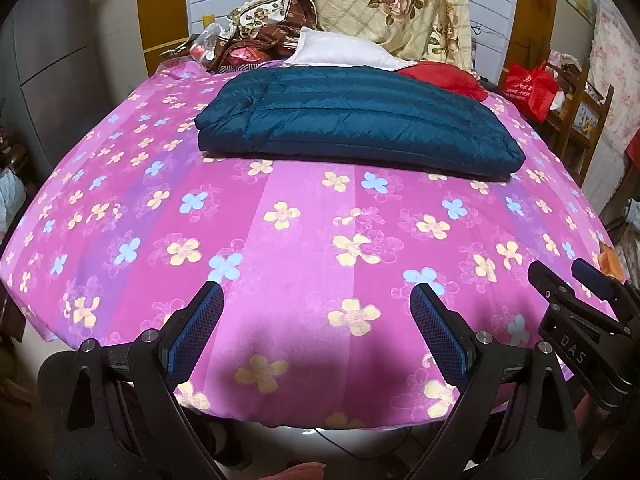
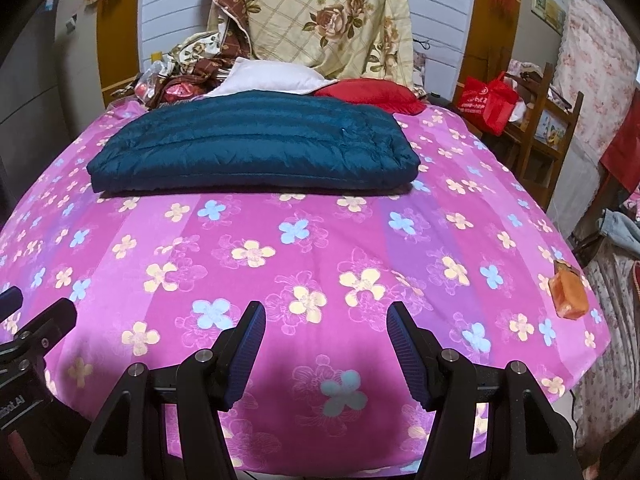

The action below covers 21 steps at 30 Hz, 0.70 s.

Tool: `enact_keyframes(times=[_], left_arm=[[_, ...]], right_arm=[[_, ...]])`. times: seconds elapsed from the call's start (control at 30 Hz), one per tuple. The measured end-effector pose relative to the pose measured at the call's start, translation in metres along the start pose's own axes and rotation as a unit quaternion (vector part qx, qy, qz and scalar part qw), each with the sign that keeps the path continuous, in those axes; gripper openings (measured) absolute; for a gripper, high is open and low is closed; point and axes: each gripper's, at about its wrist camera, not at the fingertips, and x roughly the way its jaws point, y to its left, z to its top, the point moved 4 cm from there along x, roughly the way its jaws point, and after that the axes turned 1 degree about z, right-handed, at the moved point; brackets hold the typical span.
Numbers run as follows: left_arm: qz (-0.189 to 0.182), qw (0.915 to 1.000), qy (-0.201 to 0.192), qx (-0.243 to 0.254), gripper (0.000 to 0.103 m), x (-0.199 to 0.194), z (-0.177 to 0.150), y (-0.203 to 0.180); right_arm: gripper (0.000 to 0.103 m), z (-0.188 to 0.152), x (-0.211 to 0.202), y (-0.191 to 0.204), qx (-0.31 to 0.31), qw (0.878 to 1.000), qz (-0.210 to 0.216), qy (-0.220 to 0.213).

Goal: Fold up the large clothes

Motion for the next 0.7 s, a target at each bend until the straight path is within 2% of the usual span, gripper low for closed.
enact_keyframes(times=[0.4, 0.53, 0.7], left_arm=[[-0.009, 0.9999, 0.01, 0.003, 0.094, 0.012, 0.005, 0.004], [-0.002, 0.9999, -0.001, 0.01, 0.094, 0.017, 0.015, 0.006], [-0.005, 0.9998, 0.013, 0.014, 0.094, 0.032, 0.018, 0.004]], right_arm=[[0.061, 0.002, 0.009, 0.0, 0.0, 1.0, 0.008, 0.012], [0.061, 0.007, 0.015, 0.001, -0.008, 1.0, 0.009, 0.013], [0.061, 0.009, 0.032, -0.002, 0.004, 0.999, 0.023, 0.032]])
